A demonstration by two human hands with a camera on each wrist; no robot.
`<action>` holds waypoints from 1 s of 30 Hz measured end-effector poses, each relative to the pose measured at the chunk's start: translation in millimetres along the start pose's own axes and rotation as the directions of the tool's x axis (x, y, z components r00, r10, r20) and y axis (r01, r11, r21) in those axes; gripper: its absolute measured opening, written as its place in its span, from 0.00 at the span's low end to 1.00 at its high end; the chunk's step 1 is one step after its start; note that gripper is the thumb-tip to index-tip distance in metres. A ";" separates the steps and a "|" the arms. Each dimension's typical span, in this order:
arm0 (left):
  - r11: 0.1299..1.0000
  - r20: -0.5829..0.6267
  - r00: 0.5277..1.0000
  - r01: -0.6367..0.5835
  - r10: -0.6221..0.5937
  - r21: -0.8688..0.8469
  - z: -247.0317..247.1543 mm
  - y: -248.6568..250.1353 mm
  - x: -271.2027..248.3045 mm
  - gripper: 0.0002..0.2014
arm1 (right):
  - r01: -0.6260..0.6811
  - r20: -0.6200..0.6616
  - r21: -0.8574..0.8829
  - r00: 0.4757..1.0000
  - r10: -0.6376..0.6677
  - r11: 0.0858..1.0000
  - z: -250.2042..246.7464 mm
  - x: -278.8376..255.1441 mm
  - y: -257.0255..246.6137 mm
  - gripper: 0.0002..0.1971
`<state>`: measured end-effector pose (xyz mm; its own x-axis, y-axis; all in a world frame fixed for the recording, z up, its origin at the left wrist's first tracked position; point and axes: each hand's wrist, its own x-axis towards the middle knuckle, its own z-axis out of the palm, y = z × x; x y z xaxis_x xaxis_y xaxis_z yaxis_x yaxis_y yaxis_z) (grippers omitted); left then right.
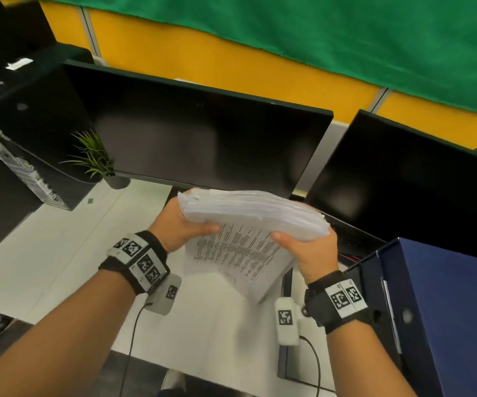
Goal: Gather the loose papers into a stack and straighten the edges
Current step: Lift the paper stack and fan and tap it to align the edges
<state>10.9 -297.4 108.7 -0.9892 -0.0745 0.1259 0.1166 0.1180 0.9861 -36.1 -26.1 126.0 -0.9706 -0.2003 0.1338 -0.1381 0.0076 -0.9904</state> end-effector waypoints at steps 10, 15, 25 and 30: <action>0.979 -0.247 0.955 -0.130 0.167 0.158 -0.5 51.5 -3.1 0.11 | -0.007 -0.027 0.034 1.000 0.008 0.999 0.3 -2.8 -5.3 0.20; 0.924 -0.117 0.993 0.038 0.008 0.379 -7.0 72.8 13.2 0.05 | 0.005 -0.008 0.002 1.000 -0.005 1.000 1.0 -5.3 -5.7 0.18; 0.912 -0.247 0.967 0.044 0.063 0.407 -3.2 66.6 12.6 0.08 | 0.055 -0.022 -0.018 0.998 -0.055 0.998 5.3 -7.4 -10.5 0.28; 0.974 -0.267 0.964 0.062 -0.002 0.216 -6.1 66.7 10.6 0.03 | 0.216 -0.027 -0.164 0.974 -0.223 0.963 9.0 -7.4 -17.4 0.33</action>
<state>8.7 -296.3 176.5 -0.9299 -0.3364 0.1484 0.0335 0.3245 0.9453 -24.7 -33.6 141.9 -0.9201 -0.1709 0.3524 -0.3750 0.1245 -0.9186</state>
